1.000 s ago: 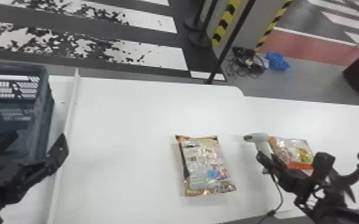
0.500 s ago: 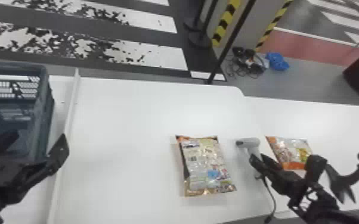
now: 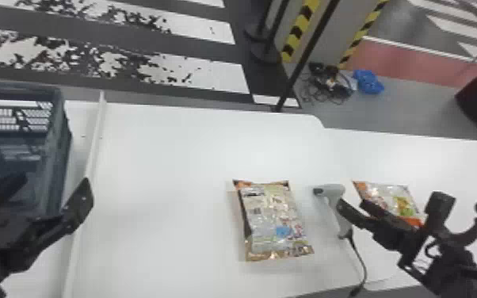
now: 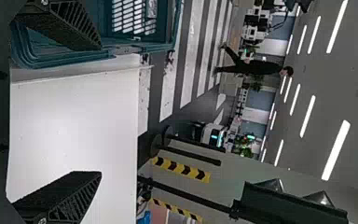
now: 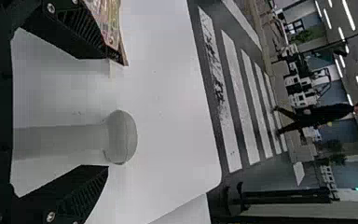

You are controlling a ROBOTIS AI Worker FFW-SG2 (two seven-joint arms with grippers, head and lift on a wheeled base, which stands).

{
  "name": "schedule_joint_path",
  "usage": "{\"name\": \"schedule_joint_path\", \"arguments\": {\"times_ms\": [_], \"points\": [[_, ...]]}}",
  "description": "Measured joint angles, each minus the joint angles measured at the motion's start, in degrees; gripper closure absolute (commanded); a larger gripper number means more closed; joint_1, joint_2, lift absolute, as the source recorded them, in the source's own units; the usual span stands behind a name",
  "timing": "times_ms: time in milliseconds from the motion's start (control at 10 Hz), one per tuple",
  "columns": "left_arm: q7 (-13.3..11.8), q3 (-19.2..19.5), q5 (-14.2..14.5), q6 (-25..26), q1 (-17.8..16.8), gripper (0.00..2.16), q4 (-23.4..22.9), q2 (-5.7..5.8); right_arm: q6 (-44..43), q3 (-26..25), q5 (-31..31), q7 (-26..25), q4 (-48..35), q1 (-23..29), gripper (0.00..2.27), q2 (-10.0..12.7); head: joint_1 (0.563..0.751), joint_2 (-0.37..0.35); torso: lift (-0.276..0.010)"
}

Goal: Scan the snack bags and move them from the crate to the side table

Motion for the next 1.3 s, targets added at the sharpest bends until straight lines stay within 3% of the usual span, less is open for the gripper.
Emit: {"name": "schedule_joint_path", "arguments": {"times_ms": [200,400,800,1100,1200,1300], "points": [[-0.1,-0.1,-0.7,0.0,0.1,0.04,0.1,0.00,16.9,-1.2,-0.3,8.9,-4.6,-1.9,0.09,-1.3,0.695,-0.350,-0.087],[-0.2,-0.2,-0.8,0.0,0.2,0.04,0.1,0.00,29.7,2.1,0.0,14.5,-4.0,-5.1,0.09,-4.7,0.695,-0.350,-0.087],[-0.3,-0.3,-0.8,0.0,0.5,0.04,0.0,0.18,30.7,11.7,4.6,19.7,3.0,-11.4,0.09,-8.3,0.695,-0.350,-0.087],[-0.4,-0.2,-0.8,0.0,0.7,0.04,0.0,0.22,27.7,16.5,5.4,20.3,4.9,-12.8,0.10,-8.4,0.695,-0.342,-0.087],[-0.4,-0.2,-0.8,0.0,0.7,0.04,-0.1,0.18,26.7,18.0,6.0,20.3,5.2,-13.3,0.29,-8.2,0.695,-0.331,-0.087],[-0.4,-0.3,-0.9,0.0,0.7,0.04,-0.1,0.17,25.9,19.4,6.7,20.4,5.8,-13.9,1.34,-8.1,0.695,-0.326,-0.087]]}}
